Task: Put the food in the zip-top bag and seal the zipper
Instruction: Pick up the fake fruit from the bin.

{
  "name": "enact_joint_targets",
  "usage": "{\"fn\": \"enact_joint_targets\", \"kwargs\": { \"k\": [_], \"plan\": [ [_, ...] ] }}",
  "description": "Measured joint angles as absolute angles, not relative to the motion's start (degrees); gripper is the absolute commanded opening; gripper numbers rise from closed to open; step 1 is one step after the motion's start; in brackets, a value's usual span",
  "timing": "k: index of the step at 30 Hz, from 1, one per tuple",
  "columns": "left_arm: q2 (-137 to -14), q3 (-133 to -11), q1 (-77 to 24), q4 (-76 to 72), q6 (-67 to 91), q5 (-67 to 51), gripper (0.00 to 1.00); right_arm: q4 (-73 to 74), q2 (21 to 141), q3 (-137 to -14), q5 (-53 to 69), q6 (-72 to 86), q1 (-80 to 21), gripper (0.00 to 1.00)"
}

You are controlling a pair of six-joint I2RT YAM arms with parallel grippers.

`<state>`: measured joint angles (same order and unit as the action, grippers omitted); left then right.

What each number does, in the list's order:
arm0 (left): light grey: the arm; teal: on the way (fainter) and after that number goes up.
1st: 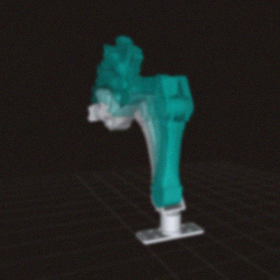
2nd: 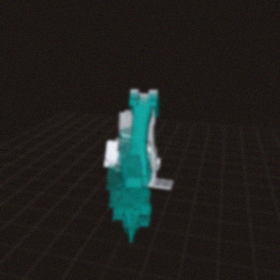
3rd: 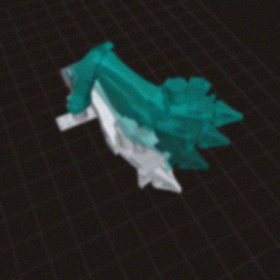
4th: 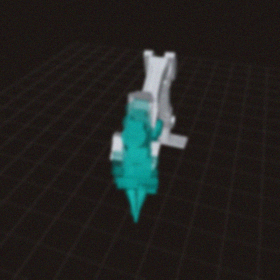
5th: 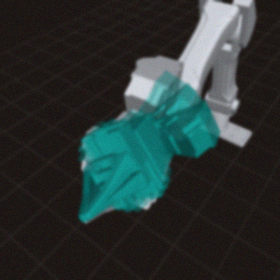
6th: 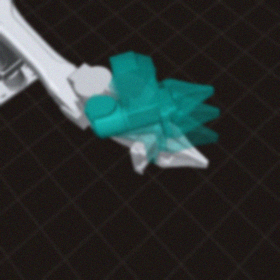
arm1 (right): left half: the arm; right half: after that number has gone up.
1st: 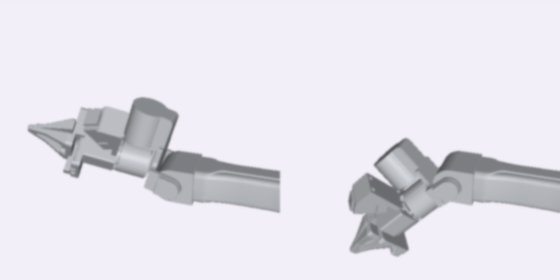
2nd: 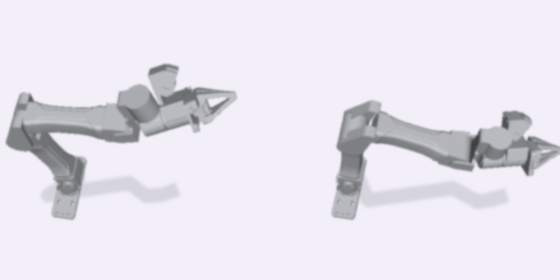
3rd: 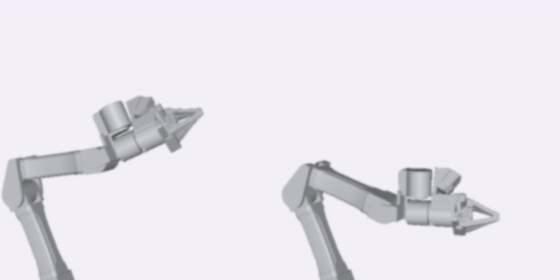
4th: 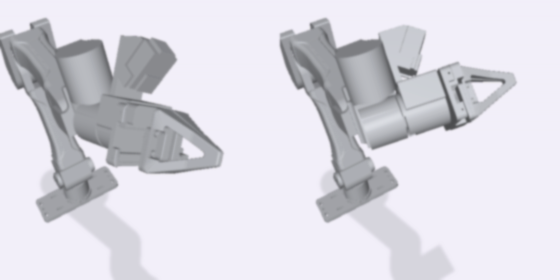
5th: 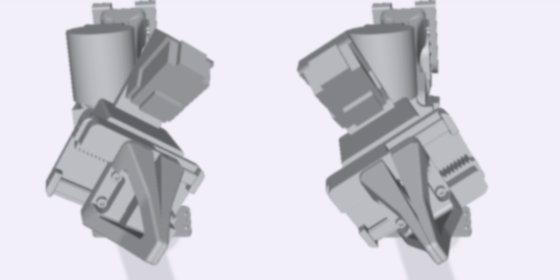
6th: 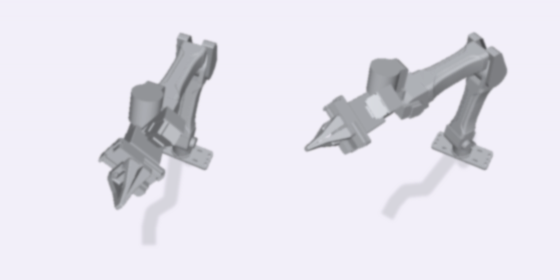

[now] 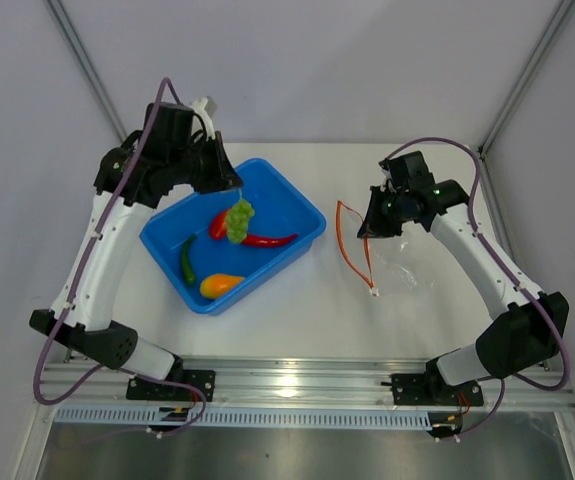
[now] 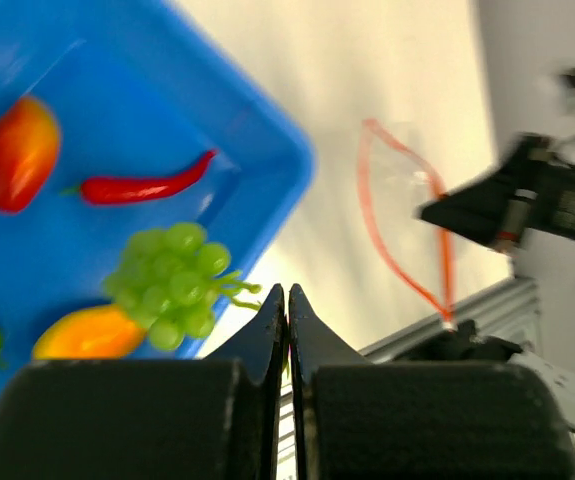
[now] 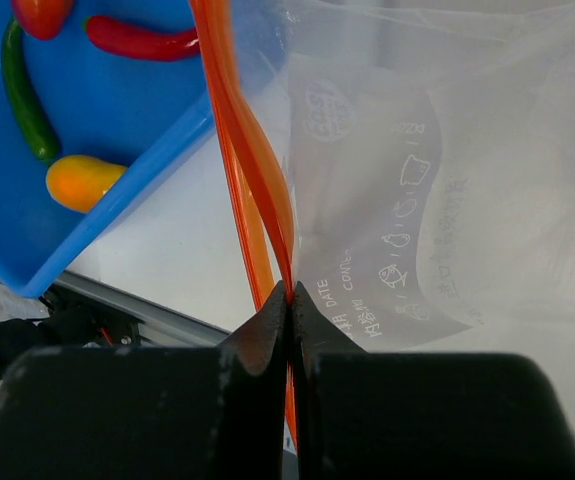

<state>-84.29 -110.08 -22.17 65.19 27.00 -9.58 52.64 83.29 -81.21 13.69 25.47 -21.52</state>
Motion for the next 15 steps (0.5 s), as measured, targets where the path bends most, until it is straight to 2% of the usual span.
{"fn": "enact_joint_targets", "kwargs": {
  "k": [7, 15],
  "plan": [
    [-82.5, -120.1, -24.6, 64.1, 28.2, -17.6, 0.00, 52.6, 81.8, -80.4, 14.9, 26.1, -22.0, 0.00],
    [-80.5, -117.4, -29.7, 54.5, 33.3, -28.2, 0.01, 52.0, 80.6, -79.5, 19.6, 27.3, -24.4, 0.00]
  ]
}}
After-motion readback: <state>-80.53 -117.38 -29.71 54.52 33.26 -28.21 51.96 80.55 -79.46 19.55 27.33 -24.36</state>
